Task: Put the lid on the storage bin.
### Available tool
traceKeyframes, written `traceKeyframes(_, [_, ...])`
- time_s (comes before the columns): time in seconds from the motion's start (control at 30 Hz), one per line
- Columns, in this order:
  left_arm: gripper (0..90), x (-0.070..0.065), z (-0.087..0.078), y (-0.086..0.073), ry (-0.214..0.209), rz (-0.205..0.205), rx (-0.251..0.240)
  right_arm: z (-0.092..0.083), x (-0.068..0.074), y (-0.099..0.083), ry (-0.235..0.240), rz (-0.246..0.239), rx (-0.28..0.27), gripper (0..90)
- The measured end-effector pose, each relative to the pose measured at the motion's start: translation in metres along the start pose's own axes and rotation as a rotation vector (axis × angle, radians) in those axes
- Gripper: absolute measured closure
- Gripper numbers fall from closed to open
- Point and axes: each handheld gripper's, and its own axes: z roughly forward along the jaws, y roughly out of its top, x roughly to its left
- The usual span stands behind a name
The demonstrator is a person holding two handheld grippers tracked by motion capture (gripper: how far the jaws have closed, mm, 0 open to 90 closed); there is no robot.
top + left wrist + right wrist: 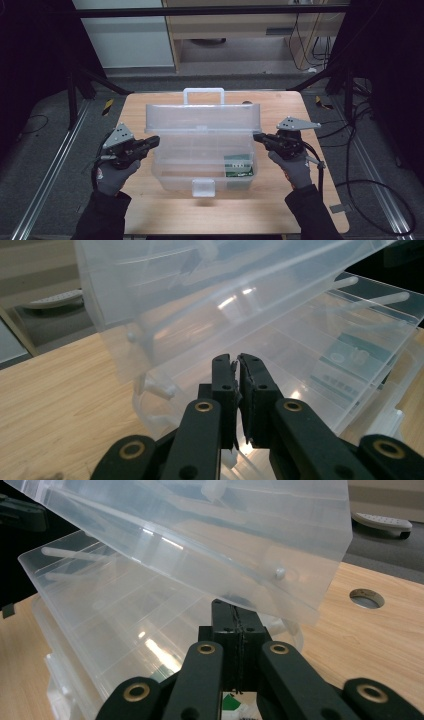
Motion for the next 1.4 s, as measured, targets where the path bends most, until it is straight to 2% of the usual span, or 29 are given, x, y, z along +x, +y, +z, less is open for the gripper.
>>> traceKeyframes(0.33, [86.0, 0.006, -0.006, -0.009, 0.033, -0.014, 0.018, -0.002, 0.004, -0.011, 0.007, -0.007, 0.013, 90.0])
traceKeyframes(0.53, [86.7, 0.009, -0.006, -0.015, 0.031, -0.016, 0.041, -0.003, 0.008, -0.017, -0.001, -0.028, 0.03, 90.0])
traceKeyframes(0.93, [86.8, 0.01, -0.002, -0.021, 0.046, -0.012, 0.072, -0.004, 0.01, -0.023, 0.003, -0.032, 0.042, 90.0])
traceKeyframes(1.27, [86.5, 0.016, 0.001, -0.031, 0.058, -0.028, 0.107, -0.006, 0.015, -0.03, -0.029, -0.065, 0.09, 89.8])
traceKeyframes(1.4, [86.2, 0.018, 0.004, -0.037, 0.069, -0.027, 0.138, -0.008, 0.016, -0.037, -0.047, -0.066, 0.111, 89.7])
